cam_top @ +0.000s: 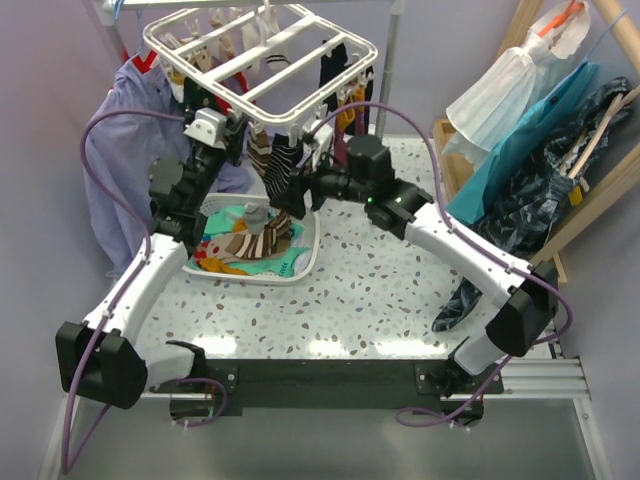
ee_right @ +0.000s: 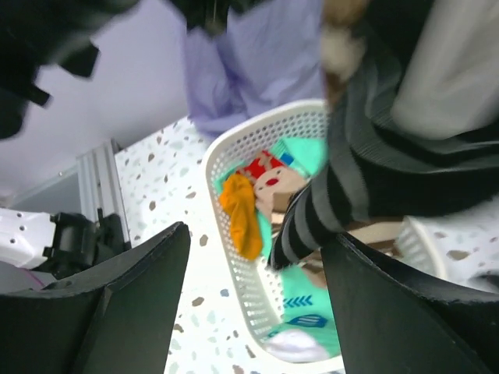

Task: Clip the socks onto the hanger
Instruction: Open the clamp at the hanger.

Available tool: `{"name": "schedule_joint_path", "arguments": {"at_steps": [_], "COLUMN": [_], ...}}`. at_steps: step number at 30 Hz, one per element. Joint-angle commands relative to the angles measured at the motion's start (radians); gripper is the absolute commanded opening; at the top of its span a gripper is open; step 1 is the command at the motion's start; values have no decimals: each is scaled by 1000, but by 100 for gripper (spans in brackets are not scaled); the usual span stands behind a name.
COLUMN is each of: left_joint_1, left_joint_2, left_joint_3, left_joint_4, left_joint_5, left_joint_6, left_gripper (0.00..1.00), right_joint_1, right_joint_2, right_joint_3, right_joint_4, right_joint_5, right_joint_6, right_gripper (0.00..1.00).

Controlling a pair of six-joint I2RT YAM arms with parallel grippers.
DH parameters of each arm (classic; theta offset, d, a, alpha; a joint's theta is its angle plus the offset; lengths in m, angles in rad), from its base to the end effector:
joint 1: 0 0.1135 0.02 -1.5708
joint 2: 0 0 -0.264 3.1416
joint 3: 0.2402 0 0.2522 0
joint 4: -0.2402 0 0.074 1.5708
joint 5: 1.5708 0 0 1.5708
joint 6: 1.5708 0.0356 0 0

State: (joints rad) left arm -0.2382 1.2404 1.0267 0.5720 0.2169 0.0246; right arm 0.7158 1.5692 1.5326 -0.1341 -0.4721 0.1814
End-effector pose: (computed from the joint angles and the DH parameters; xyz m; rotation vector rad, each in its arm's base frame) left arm 0.2784 -0.0755 0.4080 0.3476 1.1771 -0.3177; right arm 0.2691 0.2555 0.4105 -0.8310 1.6478 1.0528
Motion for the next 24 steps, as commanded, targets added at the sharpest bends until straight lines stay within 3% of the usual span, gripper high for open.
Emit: {"name": "schedule_joint_path", "arguments": {"at_steps": [1,4,11,16,21,24], "left_joint_1": [-12,-27,-78,-118,-148,-159], "left_joint_2": [-73,-90,-108,-116,-116,-119], "left_joint_3": [44,45,55,67,88,84], "left_joint_4": [-63,-103,-162,-185,-221,-239], "left_joint_5": [-19,-22,-24,-28,-17,19], "left_joint_6": [46,64,78,78,77,71], "left_gripper": [0,0,0,0,0,0], "right_joint_1": [106,139,165,157,67,-16], "right_joint_2": [-47,-61,50,104,144,126], "right_joint_3": [-134,-245,-243,-233,-207,-204], "right_joint_4": [100,260,387,476,504,510], "right_joint_5": [276,371,404,596,815,851], "right_joint_6": [13,99,156,144,161,171], "right_gripper": [71,71,71,70,64,62]}}
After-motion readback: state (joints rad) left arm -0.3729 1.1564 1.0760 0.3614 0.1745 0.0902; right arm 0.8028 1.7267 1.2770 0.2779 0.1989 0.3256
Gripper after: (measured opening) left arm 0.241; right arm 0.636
